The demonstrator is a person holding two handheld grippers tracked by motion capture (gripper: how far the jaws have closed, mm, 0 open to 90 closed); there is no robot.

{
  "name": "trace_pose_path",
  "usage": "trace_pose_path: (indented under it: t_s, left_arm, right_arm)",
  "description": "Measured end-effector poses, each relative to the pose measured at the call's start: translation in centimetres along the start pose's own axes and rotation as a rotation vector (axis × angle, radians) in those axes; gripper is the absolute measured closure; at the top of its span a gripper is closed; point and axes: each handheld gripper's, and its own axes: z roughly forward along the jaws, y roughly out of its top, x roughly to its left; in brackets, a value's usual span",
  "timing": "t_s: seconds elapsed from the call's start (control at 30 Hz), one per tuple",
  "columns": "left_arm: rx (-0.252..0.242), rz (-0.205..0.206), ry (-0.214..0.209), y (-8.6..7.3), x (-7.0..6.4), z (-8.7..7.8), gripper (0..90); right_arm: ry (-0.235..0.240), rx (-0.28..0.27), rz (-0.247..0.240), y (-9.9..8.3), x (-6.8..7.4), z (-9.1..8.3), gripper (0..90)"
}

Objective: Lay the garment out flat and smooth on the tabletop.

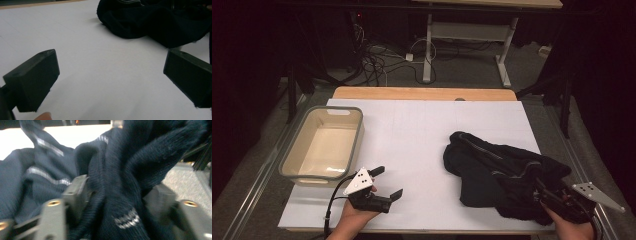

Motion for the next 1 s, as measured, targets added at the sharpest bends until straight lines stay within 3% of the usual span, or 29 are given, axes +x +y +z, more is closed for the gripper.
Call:
trace_pose_path:
  t_s: [0.23,0.4,0.5,0.6,0.7,0.8,0.87,0.93,1.0]
  left_arm:
    - [-0.001,0.002,0.001,0.0,0.0,0.0,0.0]
    - [-0.002,0.003,0.0,0.0,0.0,0.0,0.0]
    - [-0.003,0.004,0.0,0.0,-0.1,0.0,0.0]
    - [-0.003,0.004,0.001,0.0,-0.1,0.0,0.0]
    - [-0.004,-0.003,0.002,0.0,0.0,0.0,0.0]
    - [0.0,-0.009,0.0,0.0,0.0,0.0,0.0]
    - [-0.001,-0.008,-0.002,0.0,0.0,0.0,0.0]
    - [0.0,-0.009,-0.001,0.0,0.0,0.0,0.0]
    - [0.002,-0.011,-0.002,0.0,0.1,0.0,0.0]
  right_arm:
    - [0.034,-0.137,-0.142,4.0,5.1,-3.1,28.9]
    - [0.149,-0.156,-0.201,4.7,8.6,-3.1,31.1]
    - [0.24,-0.092,-0.219,3.9,10.6,-1.4,30.4]
    - [0.323,0.072,-0.237,1.9,12.8,1.8,24.0]
    - [0.285,0.216,-0.279,0.1,14.4,4.6,12.8]
    - [0.22,0.351,-0.302,-1.4,14.6,7.0,2.2]
    - [0.167,0.368,-0.345,-2.0,14.7,7.7,3.5]
    - [0.158,0.373,-0.337,-1.8,14.8,8.0,5.4]
    - [0.168,0.366,-0.331,-1.7,14.6,8.0,15.4]
